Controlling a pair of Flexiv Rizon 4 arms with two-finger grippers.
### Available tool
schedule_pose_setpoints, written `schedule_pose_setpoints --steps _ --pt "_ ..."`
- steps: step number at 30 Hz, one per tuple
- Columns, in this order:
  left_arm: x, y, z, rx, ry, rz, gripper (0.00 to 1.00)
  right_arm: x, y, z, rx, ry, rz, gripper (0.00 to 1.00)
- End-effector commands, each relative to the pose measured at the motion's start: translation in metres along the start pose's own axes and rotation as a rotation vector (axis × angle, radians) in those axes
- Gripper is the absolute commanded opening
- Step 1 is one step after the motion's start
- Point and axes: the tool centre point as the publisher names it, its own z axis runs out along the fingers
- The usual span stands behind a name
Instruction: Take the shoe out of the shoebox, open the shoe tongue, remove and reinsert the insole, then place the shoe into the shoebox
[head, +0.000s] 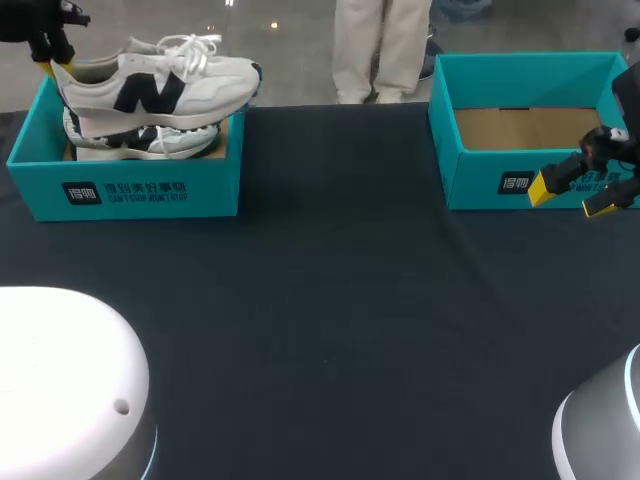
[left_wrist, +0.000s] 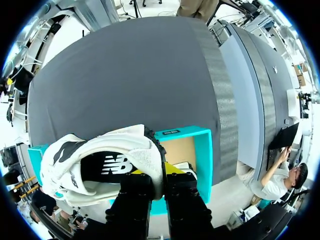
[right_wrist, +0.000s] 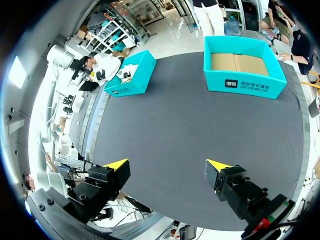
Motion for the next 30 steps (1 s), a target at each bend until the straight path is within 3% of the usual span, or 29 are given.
schedule_pose_setpoints --steps 1,8,13,23,30 --pt "-0.041 -0.045 -0.006 -0.027 0.012 0.018 0.0 0.0 0.003 0.001 0.005 -0.001 0.001 1.0" --pt "-0.103 -0.093 -0.003 -0.001 0.014 0.066 0.0 0.0 0.003 0.001 0.005 -0.001 0.001 1.0" --pt "-0.127 -0.119 0.003 0.049 -0.013 0.077 0.0 0.0 0.003 0.001 0.005 -0.001 0.001 1.0" --pt "-0.16 -0.165 0.004 0.081 -0.01 0.148 0.0 0.0 0.003 0.001 0.005 -0.001 0.001 1.0" --pt "-0.161 -0.167 0.004 0.08 -0.013 0.173 0.0 0.0 0.003 0.001 0.005 -0.001 0.001 1.0"
